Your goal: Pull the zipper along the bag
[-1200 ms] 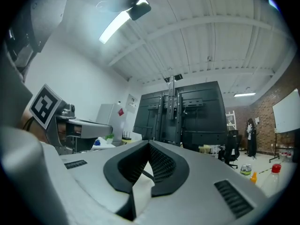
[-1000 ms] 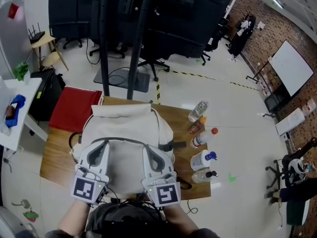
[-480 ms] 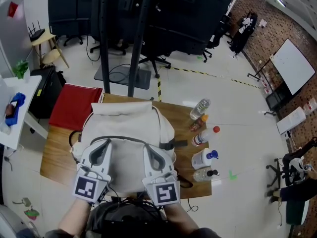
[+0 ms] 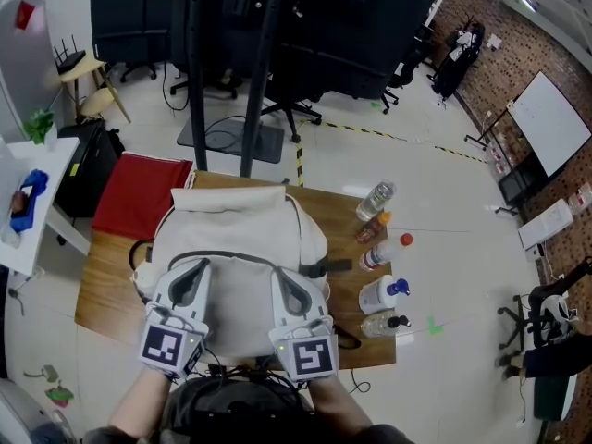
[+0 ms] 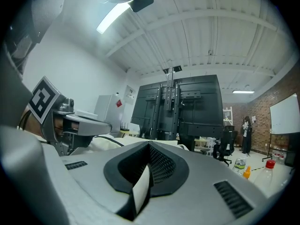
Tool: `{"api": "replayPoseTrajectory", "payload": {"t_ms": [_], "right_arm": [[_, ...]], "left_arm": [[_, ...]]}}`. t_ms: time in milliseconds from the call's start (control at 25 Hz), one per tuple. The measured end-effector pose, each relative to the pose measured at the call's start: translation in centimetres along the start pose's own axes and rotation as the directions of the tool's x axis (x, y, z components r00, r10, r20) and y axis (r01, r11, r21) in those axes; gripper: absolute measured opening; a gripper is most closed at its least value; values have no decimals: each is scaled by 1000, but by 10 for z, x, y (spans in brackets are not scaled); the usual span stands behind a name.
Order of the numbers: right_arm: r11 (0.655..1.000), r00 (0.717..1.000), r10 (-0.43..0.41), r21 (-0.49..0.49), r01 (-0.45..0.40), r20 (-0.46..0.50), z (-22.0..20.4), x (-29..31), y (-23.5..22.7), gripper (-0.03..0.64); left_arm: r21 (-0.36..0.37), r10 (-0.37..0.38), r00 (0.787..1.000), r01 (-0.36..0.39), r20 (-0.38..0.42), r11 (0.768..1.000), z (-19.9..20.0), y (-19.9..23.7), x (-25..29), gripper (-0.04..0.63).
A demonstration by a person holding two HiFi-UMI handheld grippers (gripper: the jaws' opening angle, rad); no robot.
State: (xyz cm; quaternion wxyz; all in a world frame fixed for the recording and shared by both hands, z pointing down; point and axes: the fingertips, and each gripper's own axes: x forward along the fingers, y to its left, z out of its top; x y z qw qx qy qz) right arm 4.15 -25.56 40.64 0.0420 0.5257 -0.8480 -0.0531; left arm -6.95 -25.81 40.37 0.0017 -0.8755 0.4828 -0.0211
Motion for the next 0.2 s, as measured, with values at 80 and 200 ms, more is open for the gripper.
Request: {"api": "replayPoseTrajectory", "payload": {"t_ms": [80, 200], "right_arm": [[1000, 1000, -3, -1, 3, 0, 0, 2, -3, 15], [1000, 1000, -4, -5, 4, 1, -1, 4, -6, 15]], "left_arm": [[-1, 3, 1000, -3, -2, 1000, 0, 1, 2, 17], [-4, 9, 999, -9, 30, 1000, 2, 4, 4, 17]]}}
